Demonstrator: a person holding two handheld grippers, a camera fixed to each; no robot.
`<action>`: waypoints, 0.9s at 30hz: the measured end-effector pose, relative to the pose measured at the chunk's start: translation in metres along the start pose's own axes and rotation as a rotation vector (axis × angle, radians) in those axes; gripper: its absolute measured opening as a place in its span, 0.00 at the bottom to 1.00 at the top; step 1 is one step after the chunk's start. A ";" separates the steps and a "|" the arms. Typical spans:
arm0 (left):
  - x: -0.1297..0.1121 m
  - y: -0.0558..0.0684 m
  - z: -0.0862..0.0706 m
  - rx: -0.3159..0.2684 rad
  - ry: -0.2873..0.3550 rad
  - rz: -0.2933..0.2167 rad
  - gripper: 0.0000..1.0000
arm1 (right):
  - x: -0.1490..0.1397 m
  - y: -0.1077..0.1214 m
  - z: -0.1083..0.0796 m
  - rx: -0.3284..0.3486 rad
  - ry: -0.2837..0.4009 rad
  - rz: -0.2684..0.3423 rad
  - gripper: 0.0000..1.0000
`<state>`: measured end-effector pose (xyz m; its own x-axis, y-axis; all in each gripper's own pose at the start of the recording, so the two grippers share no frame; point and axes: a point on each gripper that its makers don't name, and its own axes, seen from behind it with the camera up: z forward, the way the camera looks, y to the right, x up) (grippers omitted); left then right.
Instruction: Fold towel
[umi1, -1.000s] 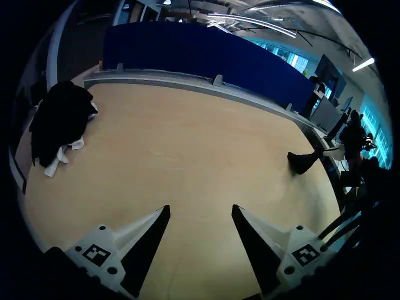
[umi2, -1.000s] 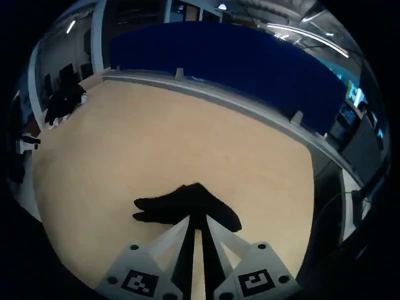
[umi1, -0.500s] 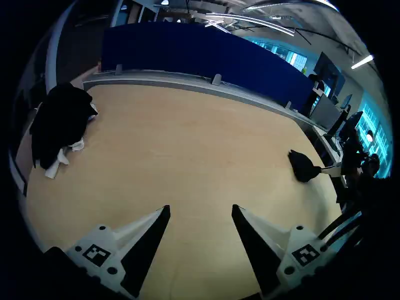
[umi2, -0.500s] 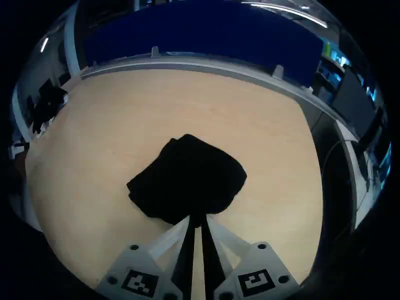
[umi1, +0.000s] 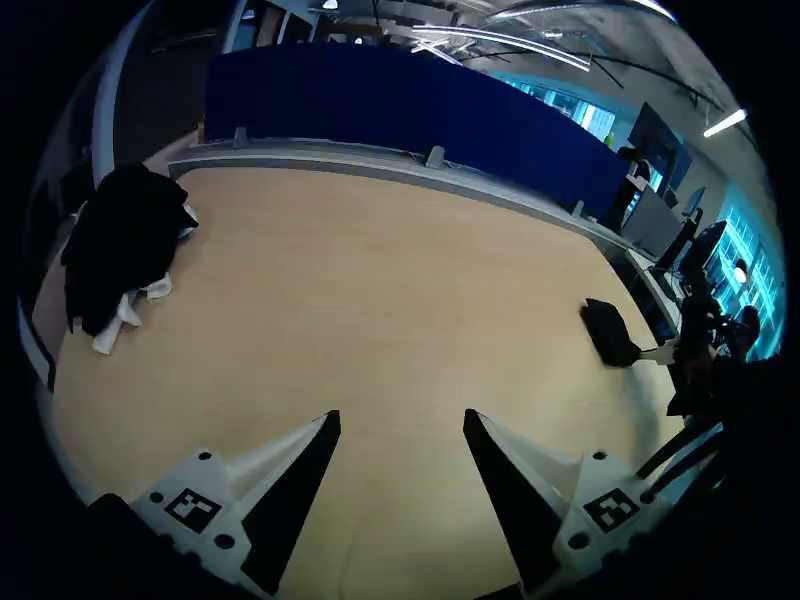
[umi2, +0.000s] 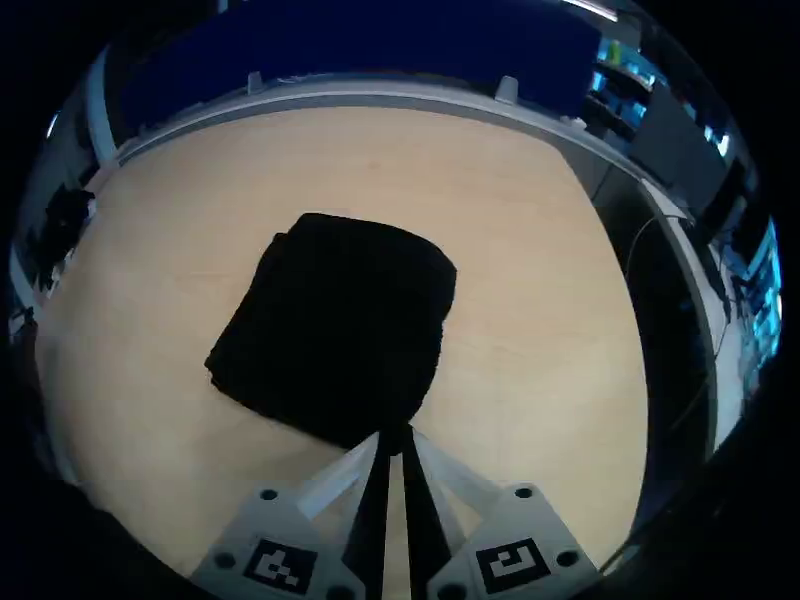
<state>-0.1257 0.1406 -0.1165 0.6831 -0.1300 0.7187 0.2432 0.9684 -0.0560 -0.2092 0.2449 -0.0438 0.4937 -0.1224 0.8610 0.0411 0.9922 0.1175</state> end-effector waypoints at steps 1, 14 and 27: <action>0.000 0.000 0.000 0.000 0.000 0.001 0.91 | 0.000 0.001 0.001 -0.008 -0.003 0.003 0.08; -0.002 0.000 0.000 -0.002 -0.002 0.002 0.91 | 0.001 0.007 0.007 -0.054 -0.011 0.016 0.08; -0.001 -0.002 0.000 -0.014 -0.002 0.005 0.91 | 0.007 0.012 -0.008 -0.099 0.041 0.021 0.34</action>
<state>-0.1273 0.1390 -0.1169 0.6831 -0.1244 0.7197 0.2493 0.9659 -0.0696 -0.1983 0.2560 -0.0407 0.5303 -0.1030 0.8415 0.1151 0.9921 0.0489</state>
